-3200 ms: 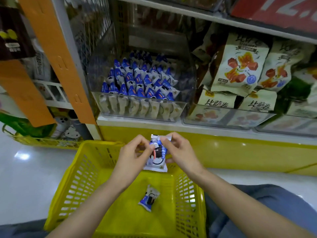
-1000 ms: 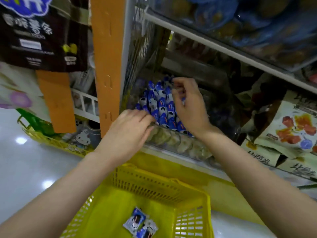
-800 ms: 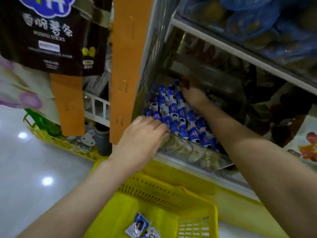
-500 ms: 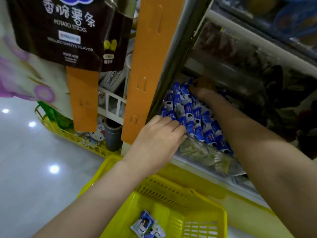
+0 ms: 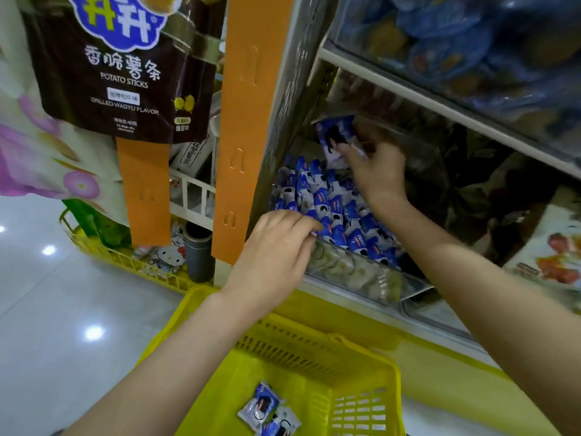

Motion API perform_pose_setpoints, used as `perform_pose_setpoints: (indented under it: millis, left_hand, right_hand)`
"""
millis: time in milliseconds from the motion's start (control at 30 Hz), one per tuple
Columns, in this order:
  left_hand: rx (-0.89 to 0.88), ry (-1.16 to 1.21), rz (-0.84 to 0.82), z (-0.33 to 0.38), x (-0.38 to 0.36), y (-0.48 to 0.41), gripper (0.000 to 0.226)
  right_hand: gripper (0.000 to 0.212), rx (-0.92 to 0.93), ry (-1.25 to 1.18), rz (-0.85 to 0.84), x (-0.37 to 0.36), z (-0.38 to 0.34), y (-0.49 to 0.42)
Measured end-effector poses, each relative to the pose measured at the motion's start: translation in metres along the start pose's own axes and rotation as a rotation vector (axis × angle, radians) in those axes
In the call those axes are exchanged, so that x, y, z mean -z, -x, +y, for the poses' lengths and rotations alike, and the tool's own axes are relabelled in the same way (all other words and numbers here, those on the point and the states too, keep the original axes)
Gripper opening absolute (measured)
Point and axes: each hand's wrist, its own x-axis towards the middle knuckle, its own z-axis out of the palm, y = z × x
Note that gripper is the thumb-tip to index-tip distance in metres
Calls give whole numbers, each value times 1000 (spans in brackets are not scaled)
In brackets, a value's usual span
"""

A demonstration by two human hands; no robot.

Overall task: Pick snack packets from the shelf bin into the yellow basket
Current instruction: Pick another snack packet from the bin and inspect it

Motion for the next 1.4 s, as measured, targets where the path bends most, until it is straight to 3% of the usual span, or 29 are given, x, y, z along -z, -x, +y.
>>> perform_pose_setpoints:
  millis: [200, 367, 500, 633, 800, 1000, 1100, 1233, 1400]
  left_hand:
    - [202, 394, 269, 27, 6, 13, 13]
    - [467, 1025, 109, 48, 5, 23, 16]
    - [456, 983, -32, 50, -1, 36, 13]
    - [529, 912, -240, 47, -3, 41, 11]
    - [596, 963, -342, 44, -4, 40, 7]
    - [627, 956, -146, 47, -14, 41, 25]
    - [682, 988, -13, 43, -17, 40, 26]
    - [809, 1098, 75, 42, -19, 40, 28]
    - [809, 970, 21, 39, -22, 42, 16]
  right_hand:
    - [29, 23, -76, -116, 47, -21, 92]
    - [24, -156, -351, -330, 55, -22, 146]
    - [5, -245, -442, -348, 53, -15, 168]
    - [10, -391, -525, -291, 52, -8, 179]
    - [18, -533, -597, -276, 47, -2, 184]
    - [17, -354, -477, -242, 43, 2, 183]
    - [5, -349, -489, -346, 40, 1, 187]
    - [17, -392, -471, -398, 40, 2, 186]
    - [22, -353, -344, -159, 44, 6, 186]
